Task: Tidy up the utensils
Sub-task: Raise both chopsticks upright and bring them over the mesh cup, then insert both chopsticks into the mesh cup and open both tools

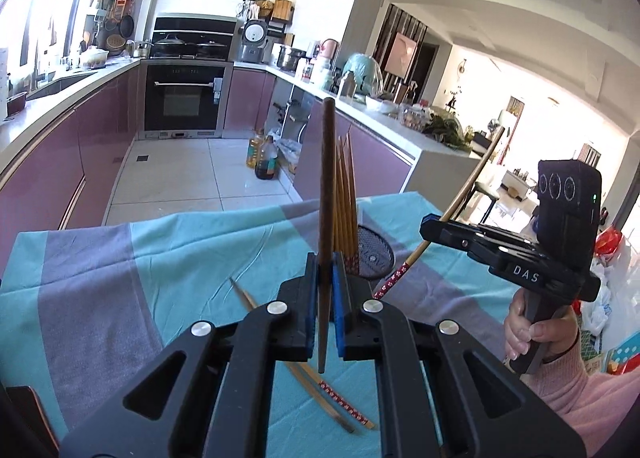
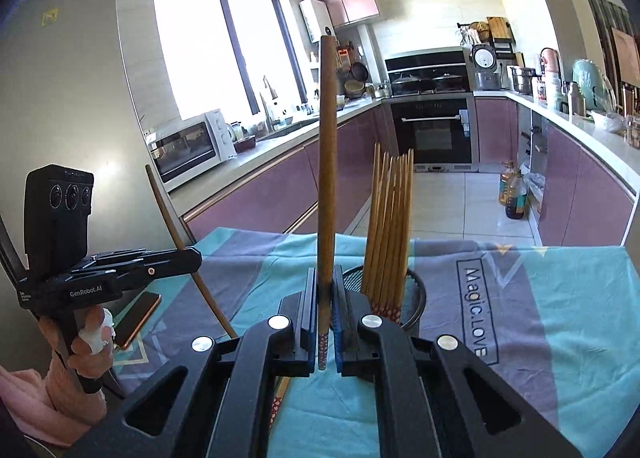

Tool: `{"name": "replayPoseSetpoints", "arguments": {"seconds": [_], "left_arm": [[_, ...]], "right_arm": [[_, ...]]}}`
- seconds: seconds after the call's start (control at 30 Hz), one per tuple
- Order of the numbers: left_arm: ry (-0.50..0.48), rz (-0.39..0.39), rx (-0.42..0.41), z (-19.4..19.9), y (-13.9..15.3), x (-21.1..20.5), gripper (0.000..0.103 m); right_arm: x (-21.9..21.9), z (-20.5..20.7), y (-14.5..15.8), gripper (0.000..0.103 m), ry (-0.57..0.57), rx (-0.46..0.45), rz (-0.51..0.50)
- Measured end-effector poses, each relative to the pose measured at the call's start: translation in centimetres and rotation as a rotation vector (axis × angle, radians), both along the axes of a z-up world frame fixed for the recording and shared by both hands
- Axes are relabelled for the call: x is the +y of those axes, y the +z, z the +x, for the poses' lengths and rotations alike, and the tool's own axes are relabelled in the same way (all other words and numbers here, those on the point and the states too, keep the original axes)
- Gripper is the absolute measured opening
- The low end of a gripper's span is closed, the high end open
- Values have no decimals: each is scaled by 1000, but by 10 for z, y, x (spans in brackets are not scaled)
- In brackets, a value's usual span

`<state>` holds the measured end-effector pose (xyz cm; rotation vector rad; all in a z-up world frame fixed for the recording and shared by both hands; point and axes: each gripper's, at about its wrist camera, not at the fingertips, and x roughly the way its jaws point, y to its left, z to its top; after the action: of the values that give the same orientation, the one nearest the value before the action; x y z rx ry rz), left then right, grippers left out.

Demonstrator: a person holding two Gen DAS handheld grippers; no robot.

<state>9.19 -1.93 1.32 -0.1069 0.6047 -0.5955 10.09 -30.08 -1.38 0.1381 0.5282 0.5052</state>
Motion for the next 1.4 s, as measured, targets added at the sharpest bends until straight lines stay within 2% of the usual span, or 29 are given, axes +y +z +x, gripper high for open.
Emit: {"name": "replayPoseSetpoints", "arguments": {"seconds": [0.47, 0.67, 0.87, 1.03, 1.4], "left_arm": [[-26, -87, -105, 16, 51, -21, 7], [-45, -89, -167, 14, 75, -36, 7], [-51, -25, -156, 16, 68, -59, 7], [-79, 49, -99, 25, 51, -80, 7], [-121, 163, 1, 37, 25, -103, 7]], "right_arm": [[-14, 5, 35, 6, -32, -85, -23], [-15, 17, 39, 6, -41, -95, -19], [-12, 29, 32, 6, -51, -76, -19], [-6, 42, 16, 6, -53, -21, -41], [1, 59, -16, 6, -31, 103, -92]]}}
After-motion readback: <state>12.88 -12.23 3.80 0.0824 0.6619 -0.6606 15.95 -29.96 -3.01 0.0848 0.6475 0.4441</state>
